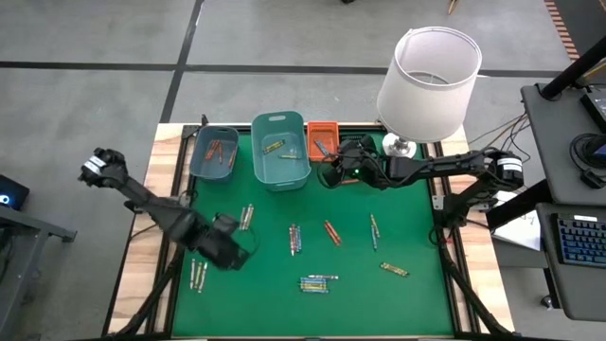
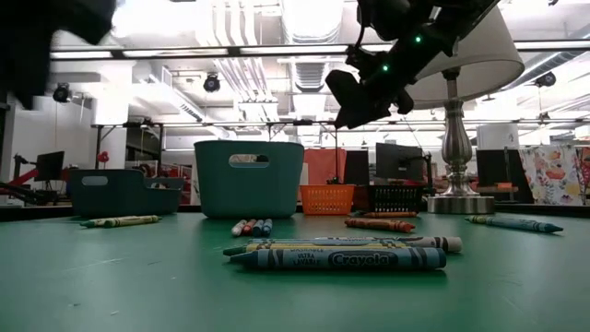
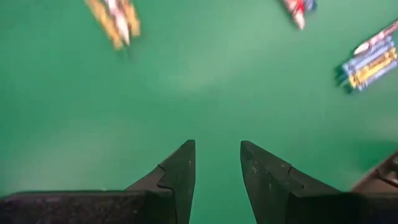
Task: Sort crayons
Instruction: Put the green crayon into the green bin
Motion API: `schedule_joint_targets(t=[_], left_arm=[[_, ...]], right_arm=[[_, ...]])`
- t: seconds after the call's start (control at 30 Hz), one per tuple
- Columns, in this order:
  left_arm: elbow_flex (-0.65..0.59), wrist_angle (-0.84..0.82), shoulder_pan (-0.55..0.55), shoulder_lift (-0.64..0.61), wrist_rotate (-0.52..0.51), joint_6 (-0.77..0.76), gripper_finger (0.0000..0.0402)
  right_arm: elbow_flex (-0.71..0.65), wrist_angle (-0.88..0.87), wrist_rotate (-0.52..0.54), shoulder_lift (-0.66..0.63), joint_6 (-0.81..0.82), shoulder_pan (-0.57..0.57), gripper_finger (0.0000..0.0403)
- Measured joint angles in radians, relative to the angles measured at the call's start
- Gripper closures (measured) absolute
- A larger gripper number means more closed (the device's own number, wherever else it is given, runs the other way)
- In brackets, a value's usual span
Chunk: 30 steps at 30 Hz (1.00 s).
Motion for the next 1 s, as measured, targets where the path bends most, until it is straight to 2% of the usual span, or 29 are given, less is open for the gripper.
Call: schedule_joint_targets(t=[0.13, 0.3, 0.37, 0.53, 0.67, 0.73, 1.0], left_arm=[[0.000, 0.000, -0.114, 0.047, 0.039, -0.256, 0.0292], [0.001, -0.001, -0.209, 0.121, 0.055, -0.418, 0.0292], [0.001, -0.004, -0.228, 0.151, 0.067, -0.448, 0.0292], [0.001, -0.026, -0.242, 0.215, 0.180, -0.451, 0.0292], [0.002, -0.041, -0.243, 0.240, 0.196, -0.416, 0.0292], [0.002, -0.049, -0.243, 0.245, 0.172, -0.390, 0.0292], [-0.011, -0.064, -0.195, 0.239, -0.066, -0.261, 0.0297]], right_arm=[[0.000, -0.002, -0.002, 0.000, 0.002, 0.014, 0.0248], [0.000, -0.002, -0.003, 0.000, 0.000, 0.029, 0.0248], [0.000, -0.002, -0.003, 0.000, 0.000, 0.028, 0.0248], [0.000, -0.002, -0.003, 0.000, 0.001, 0.028, 0.0248], [0.000, -0.002, -0.003, 0.000, 0.002, 0.028, 0.0248], [0.000, -0.002, -0.003, 0.000, 0.004, 0.028, 0.0248], [0.000, -0.002, -0.003, 0.000, 0.014, 0.032, 0.0248]])
